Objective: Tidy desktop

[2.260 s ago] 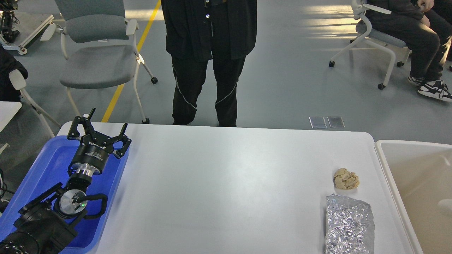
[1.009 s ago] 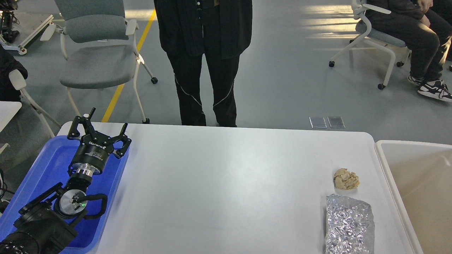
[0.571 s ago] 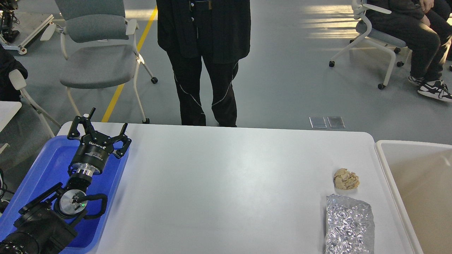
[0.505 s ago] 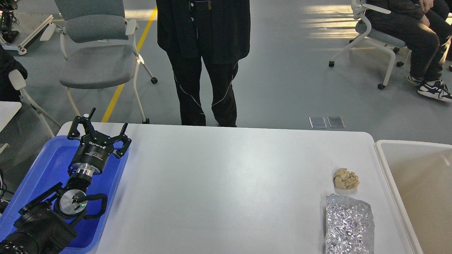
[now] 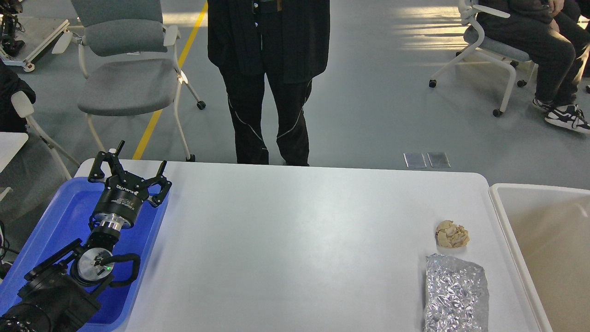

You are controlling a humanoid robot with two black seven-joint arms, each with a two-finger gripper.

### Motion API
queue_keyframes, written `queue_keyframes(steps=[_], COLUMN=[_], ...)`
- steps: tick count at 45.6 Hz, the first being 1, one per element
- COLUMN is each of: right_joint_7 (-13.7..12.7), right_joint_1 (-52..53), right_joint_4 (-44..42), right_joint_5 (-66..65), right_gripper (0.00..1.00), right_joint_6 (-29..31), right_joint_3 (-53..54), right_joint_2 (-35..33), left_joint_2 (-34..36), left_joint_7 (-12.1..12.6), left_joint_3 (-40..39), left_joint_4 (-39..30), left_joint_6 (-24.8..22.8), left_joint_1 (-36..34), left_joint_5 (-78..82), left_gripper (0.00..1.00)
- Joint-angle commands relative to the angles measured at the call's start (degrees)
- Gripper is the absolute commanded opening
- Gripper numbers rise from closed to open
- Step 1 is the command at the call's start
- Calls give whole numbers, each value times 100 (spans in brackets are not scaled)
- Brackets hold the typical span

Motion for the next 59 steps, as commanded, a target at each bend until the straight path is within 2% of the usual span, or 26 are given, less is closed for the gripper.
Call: queue_keyframes(steps=[1, 7, 13, 18, 21, 28, 37, 47, 59], right_joint_7=[69, 78, 78, 95, 104, 280, 737, 913, 930], right_joint_1=[156, 42, -617, -1136, -1250, -1303, -1356, -1523, -1602], right_joint_4=[453, 1550, 3395, 4943, 5428, 5517, 5464, 5350, 5042], right_joint_5=[168, 185, 142, -25, -245, -754, -1133, -1116, -1045], right_gripper=[100, 100, 100, 100, 100, 100, 100, 100, 100], right_joint_6=[654, 988, 988, 918, 752, 215, 215, 259, 215], right_joint_3=[837, 2180, 3587, 4177, 4397, 4907, 5145, 5074, 5118], right_joint_2=[-118, -258, -644, -680, -593, 101, 743, 999, 1051], left_joint_2=[0, 0, 0, 0, 0, 0, 0, 0, 0], left_joint_7=[-2, 6, 6, -2, -2, -2, -3, -3, -3], left_joint_3=[0, 0, 0, 0, 0, 9, 0, 0, 0], left_joint_4=[1, 1, 1, 1, 1, 1, 1, 1, 1], left_joint_6=[0, 0, 0, 0, 0, 0, 0, 0, 0], left_joint_1=[0, 0, 0, 0, 0, 0, 0, 0, 0], left_joint_5=[0, 0, 0, 0, 0, 0, 0, -9, -9], left_gripper=[100, 100, 100, 100, 100, 100, 100, 100, 100])
